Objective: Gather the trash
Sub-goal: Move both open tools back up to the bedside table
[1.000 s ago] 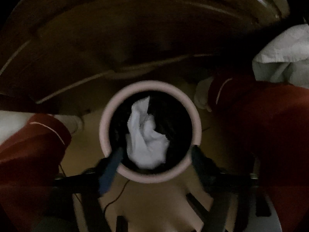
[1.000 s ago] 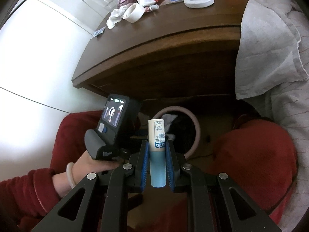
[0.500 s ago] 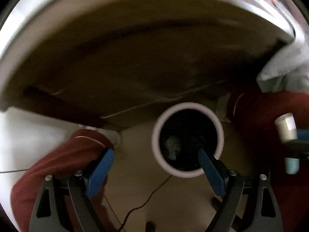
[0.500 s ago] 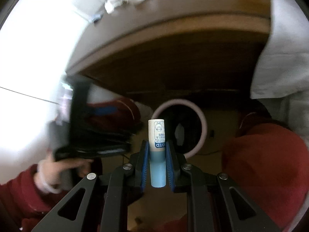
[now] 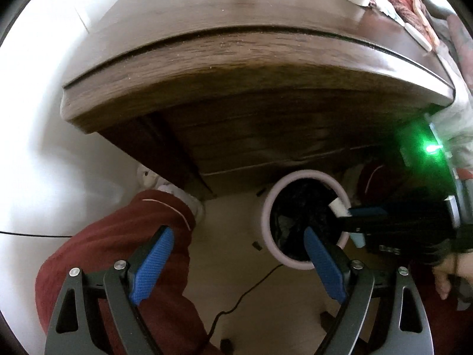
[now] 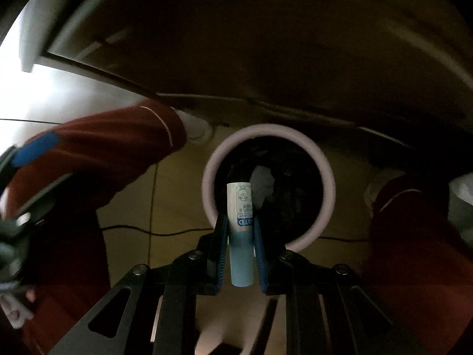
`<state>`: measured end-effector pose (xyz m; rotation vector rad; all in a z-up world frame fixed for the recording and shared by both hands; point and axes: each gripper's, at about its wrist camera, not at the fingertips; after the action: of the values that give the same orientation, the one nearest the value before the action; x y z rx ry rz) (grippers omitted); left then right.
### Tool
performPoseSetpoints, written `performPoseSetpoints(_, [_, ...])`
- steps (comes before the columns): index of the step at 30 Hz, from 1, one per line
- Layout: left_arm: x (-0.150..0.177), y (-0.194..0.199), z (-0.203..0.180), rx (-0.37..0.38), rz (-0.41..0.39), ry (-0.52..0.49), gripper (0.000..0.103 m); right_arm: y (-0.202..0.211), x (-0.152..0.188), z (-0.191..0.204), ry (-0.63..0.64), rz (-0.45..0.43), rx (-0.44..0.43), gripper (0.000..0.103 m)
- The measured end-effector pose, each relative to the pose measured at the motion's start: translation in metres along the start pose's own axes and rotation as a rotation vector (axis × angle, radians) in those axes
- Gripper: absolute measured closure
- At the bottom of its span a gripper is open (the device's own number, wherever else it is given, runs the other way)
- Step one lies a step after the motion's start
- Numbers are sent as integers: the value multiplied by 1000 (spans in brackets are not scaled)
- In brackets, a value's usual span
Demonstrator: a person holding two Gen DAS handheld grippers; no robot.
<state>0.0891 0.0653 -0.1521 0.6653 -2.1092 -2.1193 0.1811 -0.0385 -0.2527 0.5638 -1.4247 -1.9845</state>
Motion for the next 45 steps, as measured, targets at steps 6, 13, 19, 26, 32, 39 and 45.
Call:
performPoseSetpoints(6, [5, -6, 9, 9, 4, -16, 13, -16, -4, 2, 3, 13, 35, 83])
performPoseSetpoints(13, [7, -9, 6, 8, 4, -25, 13, -7, -4, 4, 6, -28, 45, 33])
performPoseSetpoints(19, [9, 0, 5, 16, -26, -35, 13, 4, -1, 5, 5, -40, 61, 33])
performPoseSetpoints(26, [9, 24, 1, 54, -81, -37, 13, 49, 18, 11, 26, -96, 109, 23])
performPoseSetpoints(32, [-2, 74, -5, 121, -216, -43, 13, 101, 40, 8, -9, -205, 94, 22])
performPoseSetpoints(39, [-44, 122, -2, 156, -326, -34, 9, 155, 73, -6, -77, -348, 23, 21])
performPoseSetpoints(45, [-101, 125, 23, 88, -328, 12, 9, 183, 85, -8, -88, -422, 10, 21])
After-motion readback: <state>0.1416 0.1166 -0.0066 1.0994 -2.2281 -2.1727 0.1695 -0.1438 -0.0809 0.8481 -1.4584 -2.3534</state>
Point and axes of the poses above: each gripper's, at about its wrist camera, not at the fingertips, and y roughly against the way its jaws point, z to its left, x to its underside, and after that the axes turned 4 degrees about y, right-handed
